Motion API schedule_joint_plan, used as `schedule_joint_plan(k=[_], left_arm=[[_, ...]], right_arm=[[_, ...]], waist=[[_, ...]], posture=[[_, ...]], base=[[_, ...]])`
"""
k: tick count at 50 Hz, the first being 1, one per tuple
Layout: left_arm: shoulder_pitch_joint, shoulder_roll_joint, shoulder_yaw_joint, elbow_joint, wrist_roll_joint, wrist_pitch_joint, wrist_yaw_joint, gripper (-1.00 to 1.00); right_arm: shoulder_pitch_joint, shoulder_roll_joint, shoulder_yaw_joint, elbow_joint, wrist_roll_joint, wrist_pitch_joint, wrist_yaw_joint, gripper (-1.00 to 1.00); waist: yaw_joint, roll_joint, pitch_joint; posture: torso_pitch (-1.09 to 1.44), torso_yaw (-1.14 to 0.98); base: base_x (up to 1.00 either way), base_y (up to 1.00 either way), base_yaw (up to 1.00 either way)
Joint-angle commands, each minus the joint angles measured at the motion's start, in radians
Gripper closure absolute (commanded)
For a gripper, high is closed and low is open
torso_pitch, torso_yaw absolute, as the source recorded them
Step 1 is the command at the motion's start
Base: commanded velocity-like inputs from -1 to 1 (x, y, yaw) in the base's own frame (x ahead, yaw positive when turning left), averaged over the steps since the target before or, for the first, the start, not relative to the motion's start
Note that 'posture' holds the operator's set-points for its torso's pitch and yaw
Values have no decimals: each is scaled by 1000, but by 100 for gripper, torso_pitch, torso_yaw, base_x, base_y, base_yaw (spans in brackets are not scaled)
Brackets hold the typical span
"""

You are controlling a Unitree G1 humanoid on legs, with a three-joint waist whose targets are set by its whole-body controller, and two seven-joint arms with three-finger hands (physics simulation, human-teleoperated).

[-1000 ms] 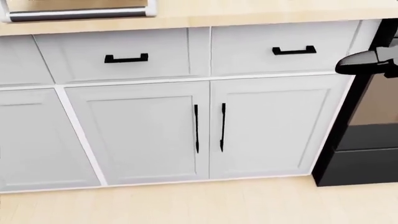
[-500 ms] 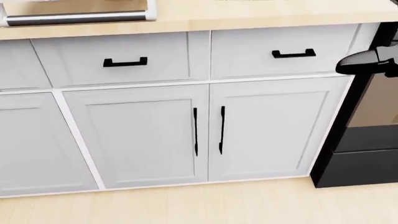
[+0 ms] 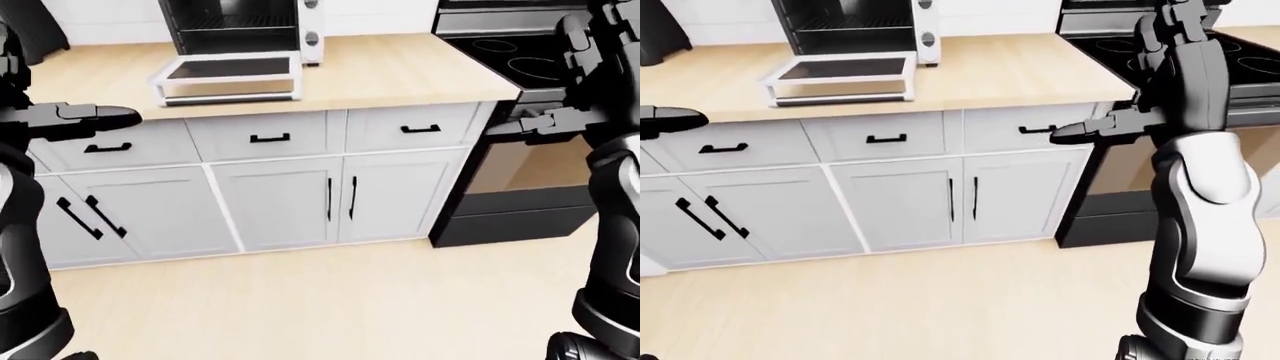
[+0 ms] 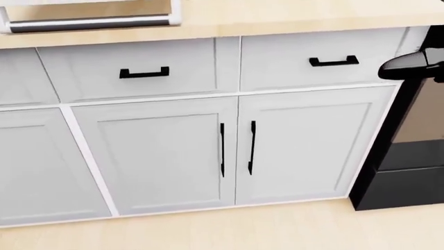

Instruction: Close the toaster oven door.

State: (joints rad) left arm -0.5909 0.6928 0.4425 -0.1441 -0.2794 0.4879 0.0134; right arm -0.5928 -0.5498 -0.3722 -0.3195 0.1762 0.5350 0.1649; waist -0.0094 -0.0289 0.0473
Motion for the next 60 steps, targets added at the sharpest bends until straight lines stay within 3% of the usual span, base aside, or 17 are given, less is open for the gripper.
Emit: schedule_joint_plan(k=[1,6,9,10,11,18,23,24,26,31,35,36,38,44,47,56,60], left_arm=[[-31,29,31,-27,3,-26,8,-100],[-35,33,30,-28,1,-23,9,-100],[-35,32,29,-25,1,-28,8,-100],[-36,32,28,-26,1,-27,9,-100],[-35,32,29,-26,1,-27,9,-100],[-36,33,29,-25,2,-29,8,-100],[-33,34,31,-23,2,-34,6,-100],[-33,33,31,-22,2,-35,5,-100],[-35,36,32,-21,0,-35,5,-100],[-34,37,32,-16,0,-39,5,-100],[-38,38,32,-20,-2,-34,10,-100],[-37,38,32,-21,-2,-34,10,-100],[-38,40,33,-23,-4,-31,11,-100],[-39,44,34,-22,-6,-29,12,-100],[-40,46,34,-20,-6,-30,12,-100],[-29,46,39,-19,-8,-39,9,-100],[-31,55,45,-14,-10,-38,8,-100]], right_arm=[[-38,-15,-1,-36,3,-23,-2,-100],[-39,-15,-1,-37,4,-22,-2,-100],[-35,-14,-2,-38,5,-24,-1,-100],[-37,-14,-2,-39,6,-22,0,-100],[-36,-14,-2,-38,6,-23,-1,-100],[-35,-15,-4,-40,8,-20,-1,-100],[-34,-16,-5,-43,9,-19,-2,-100],[-33,-16,-5,-43,9,-19,-2,-100],[-35,-17,-5,-43,9,-18,-2,-100],[-37,-19,-5,-43,10,-16,-2,-100],[-42,-22,-6,-40,12,-15,-2,-100],[-42,-21,-5,-39,12,-16,-2,-100],[-43,-21,-4,-38,12,-16,-3,-100],[-45,-23,-4,-41,15,-12,-3,-100],[-44,-23,-4,-43,15,-11,-2,-100],[-52,-27,-6,-48,26,3,-8,-100],[-52,-28,-4,-48,26,2,-7,-100]], waist=[[9,-2,-26],[6,52,-12],[1,147,-36],[9,95,-17],[4,114,-17],[11,51,-10],[19,-43,-20],[11,-4,-17],[13,-14,-18],[10,34,-9],[-1,134,-27],[10,92,-17],[9,106,-14],[16,45,-8],[21,-27,-22],[8,31,-7],[-4,121,-23]], posture=[[0,0],[0,0],[0,0],[0,0],[0,0],[0,0],[0,0],[0,0],[0,0],[0,0],[0,0],[0,0],[0,0],[0,0],[0,0],[0,0],[0,0]], base=[[7,9,0],[7,8,0],[8,8,0],[9,8,0],[9,8,0],[12,5,0],[14,3,0],[14,1,0],[15,0,0],[16,0,0],[15,0,0],[15,0,0],[16,0,0],[16,2,0],[15,4,0],[15,5,0],[16,5,0]])
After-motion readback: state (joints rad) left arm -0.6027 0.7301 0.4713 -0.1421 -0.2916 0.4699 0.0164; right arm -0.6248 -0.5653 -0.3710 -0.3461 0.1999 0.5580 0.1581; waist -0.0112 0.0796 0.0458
